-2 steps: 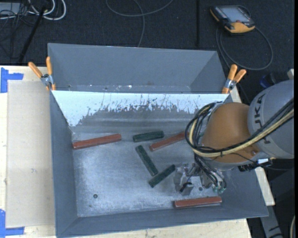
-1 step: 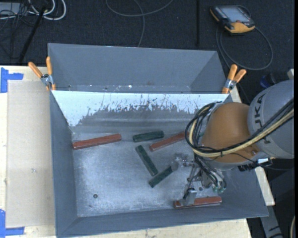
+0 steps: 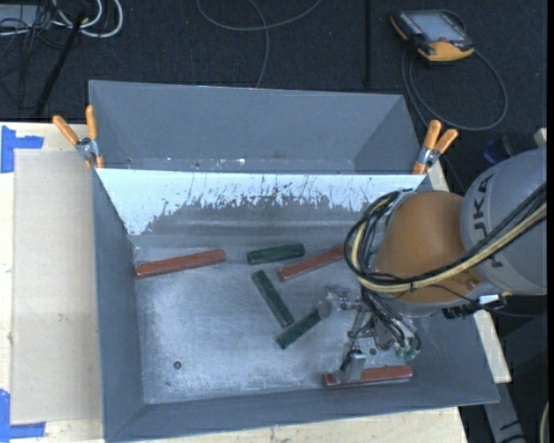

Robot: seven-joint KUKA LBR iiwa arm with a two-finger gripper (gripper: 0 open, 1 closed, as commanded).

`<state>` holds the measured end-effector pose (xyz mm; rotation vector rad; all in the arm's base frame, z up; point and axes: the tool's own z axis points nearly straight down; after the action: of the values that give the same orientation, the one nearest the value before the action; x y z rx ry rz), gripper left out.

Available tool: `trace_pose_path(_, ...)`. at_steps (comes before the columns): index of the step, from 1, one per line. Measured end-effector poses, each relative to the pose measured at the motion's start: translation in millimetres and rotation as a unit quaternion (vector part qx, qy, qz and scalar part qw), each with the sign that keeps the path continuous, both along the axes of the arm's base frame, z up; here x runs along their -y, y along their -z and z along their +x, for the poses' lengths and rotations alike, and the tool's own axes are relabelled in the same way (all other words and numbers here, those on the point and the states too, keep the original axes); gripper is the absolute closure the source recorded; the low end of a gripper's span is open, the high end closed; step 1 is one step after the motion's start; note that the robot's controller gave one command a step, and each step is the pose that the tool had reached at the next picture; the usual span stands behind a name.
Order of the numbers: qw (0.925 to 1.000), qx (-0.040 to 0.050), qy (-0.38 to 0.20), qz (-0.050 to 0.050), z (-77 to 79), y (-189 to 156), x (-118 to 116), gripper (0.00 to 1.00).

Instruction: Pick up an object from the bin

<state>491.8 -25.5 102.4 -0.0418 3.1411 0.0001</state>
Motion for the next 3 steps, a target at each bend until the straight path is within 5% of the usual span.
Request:
trace_pose_path(1, 0.9994, 0.0004, 0.034, 0.0, 21.8, 17.7, -48.0, 0.0)
trace_pose_path(2, 1.0, 0.0, -0.005, 0.0, 52.5, 29.3, -64.8, 1.0)
trace_pose_path(3, 1.0, 0.0, -0.006, 0.0, 52.5, 29.3, -64.9, 1.0)
